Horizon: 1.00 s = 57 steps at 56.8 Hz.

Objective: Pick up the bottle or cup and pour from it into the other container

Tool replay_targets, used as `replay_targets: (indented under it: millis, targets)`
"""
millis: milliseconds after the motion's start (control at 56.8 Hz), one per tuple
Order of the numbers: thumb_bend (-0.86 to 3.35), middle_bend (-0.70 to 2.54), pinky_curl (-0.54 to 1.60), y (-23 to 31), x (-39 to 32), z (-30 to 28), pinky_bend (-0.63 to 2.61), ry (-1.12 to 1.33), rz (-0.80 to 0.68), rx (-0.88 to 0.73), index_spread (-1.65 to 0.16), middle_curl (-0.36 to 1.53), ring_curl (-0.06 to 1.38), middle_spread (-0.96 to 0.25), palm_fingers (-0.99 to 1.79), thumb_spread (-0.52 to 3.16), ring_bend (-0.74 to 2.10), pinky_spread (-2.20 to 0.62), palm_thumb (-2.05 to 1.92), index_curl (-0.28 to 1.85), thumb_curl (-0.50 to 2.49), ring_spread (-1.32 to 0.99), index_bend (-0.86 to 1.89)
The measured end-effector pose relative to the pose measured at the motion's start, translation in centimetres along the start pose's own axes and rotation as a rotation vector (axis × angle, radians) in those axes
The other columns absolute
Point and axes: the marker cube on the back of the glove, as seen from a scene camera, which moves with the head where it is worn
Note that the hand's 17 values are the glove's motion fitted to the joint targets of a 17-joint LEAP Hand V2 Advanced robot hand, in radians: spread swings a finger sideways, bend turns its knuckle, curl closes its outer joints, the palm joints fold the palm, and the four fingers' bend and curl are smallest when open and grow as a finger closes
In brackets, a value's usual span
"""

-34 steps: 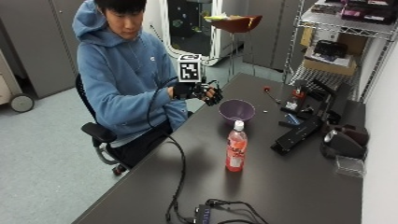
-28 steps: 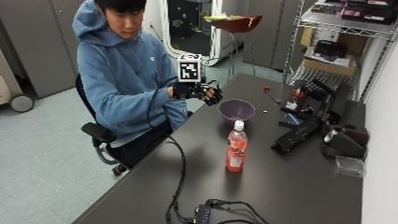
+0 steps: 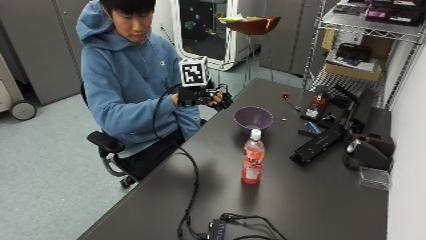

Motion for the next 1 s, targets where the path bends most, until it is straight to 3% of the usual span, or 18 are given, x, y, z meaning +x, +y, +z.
replay_targets:
  millis: [123, 370, 704, 1004]
  targets:
    - [0.15, 0.2, 0.31, 1.2, 1.7, -0.5, 0.45, 0.032, 0.018, 0.133, -0.32, 0.3, 0.29, 0.02, 0.55, 1.08, 0.45, 0.18, 0.7, 0.22, 0.4, 0.03, 0.14]
    - [0.07, 0.2, 0.32, 4.4, 7.7, -1.8, 0.42, -0.03, 0.091, 0.25, -0.31, 0.33, 0.31, 0.01, 0.55, 1.1, 0.42, 0.19, 0.73, 0.24, 0.44, 0.02, 0.14]
    - [-0.04, 0.19, 0.35, 6.5, 14.7, -0.2, 0.46, -0.234, 0.2, 0.262, -0.33, 0.35, 0.32, 0.02, 0.39, 1.06, 0.43, 0.23, 0.63, 0.2, 0.44, 0.04, 0.09]
    - [-0.04, 0.18, 0.37, 4.7, 19.5, 3.0, 0.54, -0.496, 0.267, 0.218, -0.33, 0.34, 0.33, 0.04, 0.25, 1.0, 0.47, 0.25, 0.55, 0.16, 0.41, 0.07, 0.09]
